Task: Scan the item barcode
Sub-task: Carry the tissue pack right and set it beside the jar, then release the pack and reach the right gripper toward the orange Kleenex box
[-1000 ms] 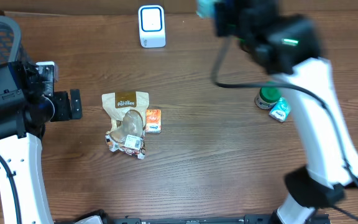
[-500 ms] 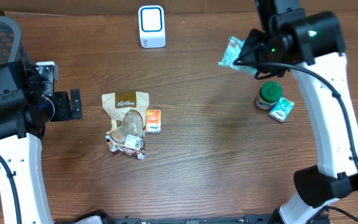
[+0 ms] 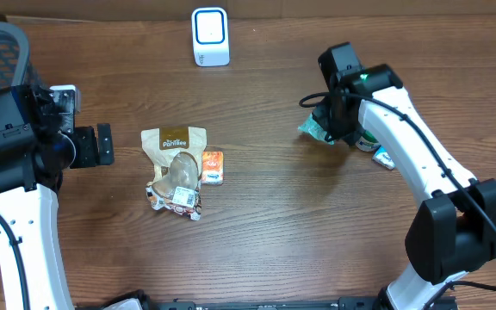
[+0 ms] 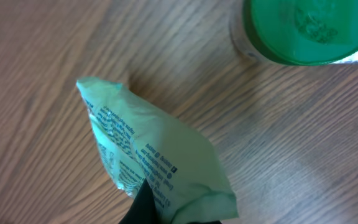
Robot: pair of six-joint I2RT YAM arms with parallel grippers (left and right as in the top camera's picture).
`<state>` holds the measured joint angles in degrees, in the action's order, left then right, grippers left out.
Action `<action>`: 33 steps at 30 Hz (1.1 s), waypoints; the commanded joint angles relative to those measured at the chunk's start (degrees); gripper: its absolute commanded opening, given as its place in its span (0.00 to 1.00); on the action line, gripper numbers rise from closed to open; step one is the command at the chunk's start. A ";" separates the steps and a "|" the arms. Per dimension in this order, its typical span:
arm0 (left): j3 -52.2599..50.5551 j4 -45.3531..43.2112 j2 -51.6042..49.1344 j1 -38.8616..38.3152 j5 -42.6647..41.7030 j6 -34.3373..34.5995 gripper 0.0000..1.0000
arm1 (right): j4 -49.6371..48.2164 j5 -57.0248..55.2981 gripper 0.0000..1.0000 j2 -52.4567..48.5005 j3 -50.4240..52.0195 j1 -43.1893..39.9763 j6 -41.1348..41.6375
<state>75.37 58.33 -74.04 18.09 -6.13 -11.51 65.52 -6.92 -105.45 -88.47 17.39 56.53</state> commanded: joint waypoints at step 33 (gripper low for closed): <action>0.63 -0.04 0.11 -0.02 0.20 0.85 0.99 | -8.28 10.56 0.20 0.20 7.89 4.15 -40.30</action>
<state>75.37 58.30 -74.04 18.09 -6.13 -11.53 58.50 -2.26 -105.45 -81.60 19.81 26.52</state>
